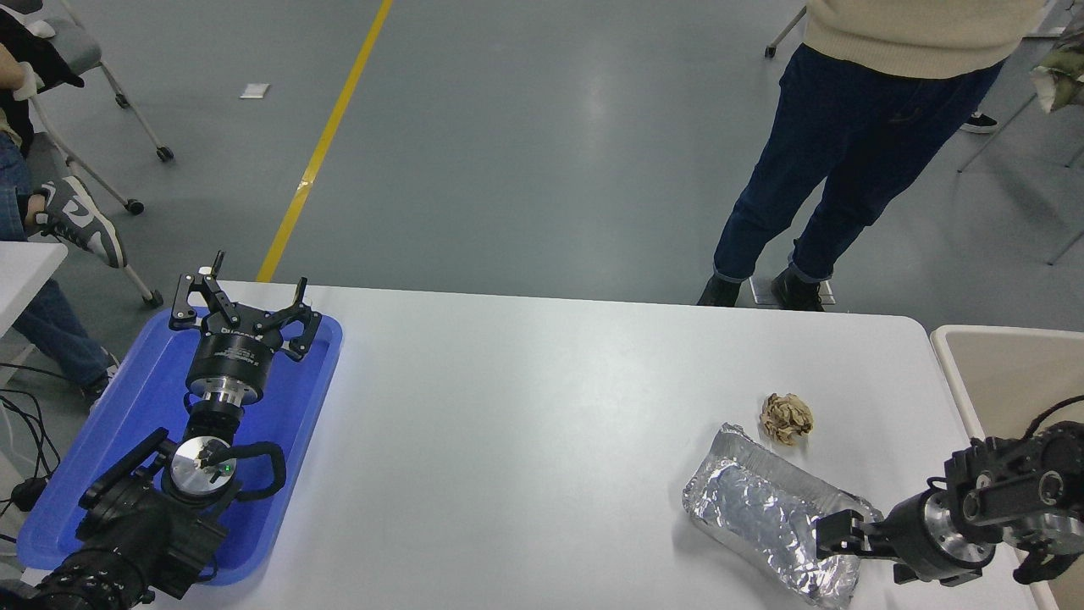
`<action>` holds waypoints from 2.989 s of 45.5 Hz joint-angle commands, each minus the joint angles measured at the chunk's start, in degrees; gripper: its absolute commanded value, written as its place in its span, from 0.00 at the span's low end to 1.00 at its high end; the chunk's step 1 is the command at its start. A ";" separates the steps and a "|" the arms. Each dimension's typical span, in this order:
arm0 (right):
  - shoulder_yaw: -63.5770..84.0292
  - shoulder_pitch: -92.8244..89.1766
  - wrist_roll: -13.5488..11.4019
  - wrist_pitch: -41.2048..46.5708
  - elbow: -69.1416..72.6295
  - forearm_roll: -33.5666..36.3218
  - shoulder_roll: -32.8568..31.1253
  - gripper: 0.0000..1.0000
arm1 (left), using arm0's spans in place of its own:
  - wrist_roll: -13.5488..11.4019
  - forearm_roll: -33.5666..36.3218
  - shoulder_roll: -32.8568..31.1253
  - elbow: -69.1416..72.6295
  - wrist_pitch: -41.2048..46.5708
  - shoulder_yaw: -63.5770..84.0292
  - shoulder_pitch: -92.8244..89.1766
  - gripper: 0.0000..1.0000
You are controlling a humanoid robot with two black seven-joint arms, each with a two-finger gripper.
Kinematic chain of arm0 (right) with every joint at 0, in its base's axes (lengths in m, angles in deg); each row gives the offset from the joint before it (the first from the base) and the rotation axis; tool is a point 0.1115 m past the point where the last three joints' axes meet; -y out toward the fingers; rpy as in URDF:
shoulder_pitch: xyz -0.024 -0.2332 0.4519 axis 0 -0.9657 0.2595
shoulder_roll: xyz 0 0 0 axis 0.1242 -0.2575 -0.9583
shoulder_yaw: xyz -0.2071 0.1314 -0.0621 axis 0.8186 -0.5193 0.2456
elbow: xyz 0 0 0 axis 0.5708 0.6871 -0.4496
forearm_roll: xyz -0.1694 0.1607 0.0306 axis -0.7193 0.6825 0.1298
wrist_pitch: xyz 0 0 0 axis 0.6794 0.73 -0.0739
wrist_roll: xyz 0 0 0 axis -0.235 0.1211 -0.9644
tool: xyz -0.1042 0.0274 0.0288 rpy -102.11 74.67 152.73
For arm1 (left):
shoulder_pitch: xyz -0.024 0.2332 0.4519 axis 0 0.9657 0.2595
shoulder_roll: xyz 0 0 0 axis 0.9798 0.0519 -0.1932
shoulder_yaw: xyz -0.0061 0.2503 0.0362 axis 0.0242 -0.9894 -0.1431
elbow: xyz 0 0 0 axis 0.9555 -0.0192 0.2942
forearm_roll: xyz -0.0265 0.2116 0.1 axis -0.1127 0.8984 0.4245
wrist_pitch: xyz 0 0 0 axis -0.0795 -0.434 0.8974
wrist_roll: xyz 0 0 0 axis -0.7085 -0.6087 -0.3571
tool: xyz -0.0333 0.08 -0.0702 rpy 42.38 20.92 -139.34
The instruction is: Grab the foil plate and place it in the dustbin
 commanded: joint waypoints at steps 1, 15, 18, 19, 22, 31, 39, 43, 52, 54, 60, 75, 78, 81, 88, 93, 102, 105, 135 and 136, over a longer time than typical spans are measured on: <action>-0.69 -1.67 0.29 -2.33 -0.42 -0.22 0.49 0.53 | -0.09 0.00 0.00 0.00 0.05 0.00 0.00 1.00; -2.00 -1.84 0.64 -4.52 -0.60 -0.57 0.66 0.00 | 0.00 0.00 0.00 0.00 0.05 0.00 0.00 1.00; -1.92 -1.84 0.64 -4.52 -0.60 -0.57 0.57 0.00 | 0.00 0.00 0.00 0.00 0.05 0.00 0.00 1.00; -1.92 -1.76 0.64 -4.52 -0.51 -0.66 0.49 0.00 | 0.00 0.00 0.00 0.00 0.05 0.00 0.00 1.00; -1.57 -1.32 0.73 -4.35 -0.34 -0.66 0.22 0.00 | 0.00 0.00 0.00 0.00 0.05 0.00 0.00 1.00; -0.86 0.79 0.73 -3.82 0.80 -2.33 -2.15 0.00 | 0.00 0.00 0.00 0.00 -0.03 0.00 0.00 1.00; 3.35 8.08 0.90 -2.24 5.46 -4.61 -7.42 0.00 | 0.00 0.00 0.00 0.00 -0.03 0.00 0.00 1.00; 6.42 13.87 1.69 -0.05 8.27 -6.72 -10.67 0.00 | 0.00 0.09 0.00 0.00 -0.03 0.00 -0.09 1.00; 19.34 33.56 2.13 3.65 17.76 -9.54 -13.40 0.00 | 0.09 0.09 0.00 0.00 -0.12 -0.09 -0.09 1.00; 21.63 37.69 2.40 4.17 19.61 -9.54 -13.23 0.00 | 0.09 0.09 0.00 0.00 -0.12 -0.09 -0.09 1.00; 26.20 48.24 2.49 9.79 22.07 -9.63 -12.52 0.00 | 0.09 0.09 0.00 -0.09 -0.12 -0.09 -0.09 1.00; 27.79 70.57 2.40 28.60 22.16 -9.63 -10.33 0.00 | 0.09 0.09 0.00 0.00 -0.12 -0.09 -0.09 1.00; 27.79 72.51 2.40 30.36 22.16 -9.63 -9.45 0.00 | 0.18 0.09 0.00 -0.09 -0.12 -0.09 -0.09 1.00; 27.79 73.74 2.40 30.90 22.16 -9.63 -8.66 0.00 | 0.09 0.09 0.00 0.00 -0.12 -0.09 -0.09 1.00; 27.79 74.62 2.31 32.12 22.16 -9.63 -7.78 0.00 | 0.09 0.09 0.00 -0.09 -0.12 -0.09 -0.09 1.00; 27.79 75.06 2.22 32.74 22.08 -9.63 -7.77 0.00 | 0.09 0.09 0.00 -0.09 -0.21 -0.09 -0.09 1.00; 27.97 74.97 2.22 33.00 21.90 -9.80 -8.13 0.00 | 0.09 0.09 0.00 0.00 -0.12 -0.09 -0.09 1.00; 28.05 74.97 2.22 33.71 21.72 -10.15 -8.30 0.00 | 0.09 0.09 0.09 0.00 -0.12 -0.09 -0.09 1.00; 24.90 48.98 12.85 37.93 -15.52 -31.33 -22.54 0.00 | 0.09 0.09 0.09 0.00 -0.12 -0.09 -0.09 1.00; 24.19 47.04 13.64 37.84 -17.28 -31.68 -22.63 0.00 | 0.09 0.09 0.00 -0.09 -0.12 -0.09 -0.09 1.00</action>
